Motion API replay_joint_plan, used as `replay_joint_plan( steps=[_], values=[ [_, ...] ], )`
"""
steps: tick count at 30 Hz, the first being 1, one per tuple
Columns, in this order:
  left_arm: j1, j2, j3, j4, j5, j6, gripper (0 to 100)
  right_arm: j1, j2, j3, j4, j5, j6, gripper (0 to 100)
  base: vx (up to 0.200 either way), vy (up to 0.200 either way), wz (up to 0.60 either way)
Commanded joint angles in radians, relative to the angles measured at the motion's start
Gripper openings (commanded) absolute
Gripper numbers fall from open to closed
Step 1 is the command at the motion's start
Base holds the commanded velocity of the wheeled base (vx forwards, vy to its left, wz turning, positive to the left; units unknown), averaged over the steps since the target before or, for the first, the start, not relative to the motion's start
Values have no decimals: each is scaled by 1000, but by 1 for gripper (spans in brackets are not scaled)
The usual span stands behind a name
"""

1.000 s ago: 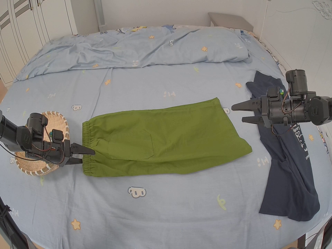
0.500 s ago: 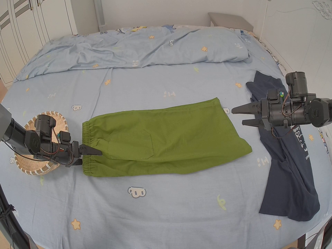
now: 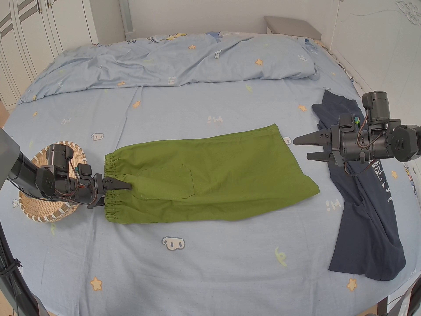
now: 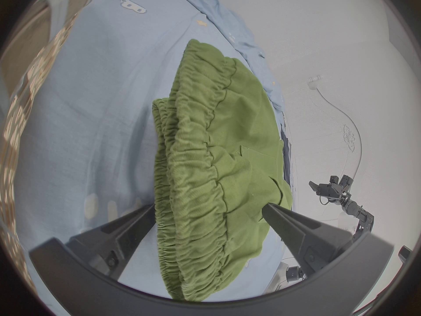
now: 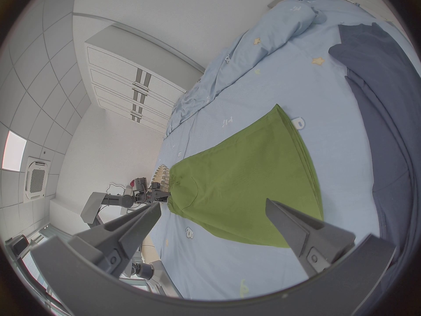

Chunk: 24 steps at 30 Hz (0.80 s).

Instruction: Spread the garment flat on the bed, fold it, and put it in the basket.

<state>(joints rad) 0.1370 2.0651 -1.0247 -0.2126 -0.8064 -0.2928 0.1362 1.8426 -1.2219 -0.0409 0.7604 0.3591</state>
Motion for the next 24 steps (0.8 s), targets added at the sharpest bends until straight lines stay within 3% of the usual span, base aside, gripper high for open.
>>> replay_joint_plan(
  steps=[1, 2, 3, 17, 24],
  values=[
    [0, 7, -2, -7, 3, -9, 100, 2, 3, 1, -1, 0, 0, 100, 0, 0, 0],
    [0, 4, -2, -7, 3, -11, 100, 6, 3, 1, -1, 0, 0, 100, 0, 0, 0],
    [0, 3, -2, -7, 3, -12, 0, 8, 3, 1, -1, 0, 0, 100, 0, 0, 0],
    [-2, 3, 9, -1, -10, -17, 0, 0, 3, -1, -1, -1, -2, 100, 0, 0, 0],
    [0, -117, -14, 25, -11, -170, 0, -52, 34, -10, 12, -29, -34, 100, 0, 0, 0]
  ],
)
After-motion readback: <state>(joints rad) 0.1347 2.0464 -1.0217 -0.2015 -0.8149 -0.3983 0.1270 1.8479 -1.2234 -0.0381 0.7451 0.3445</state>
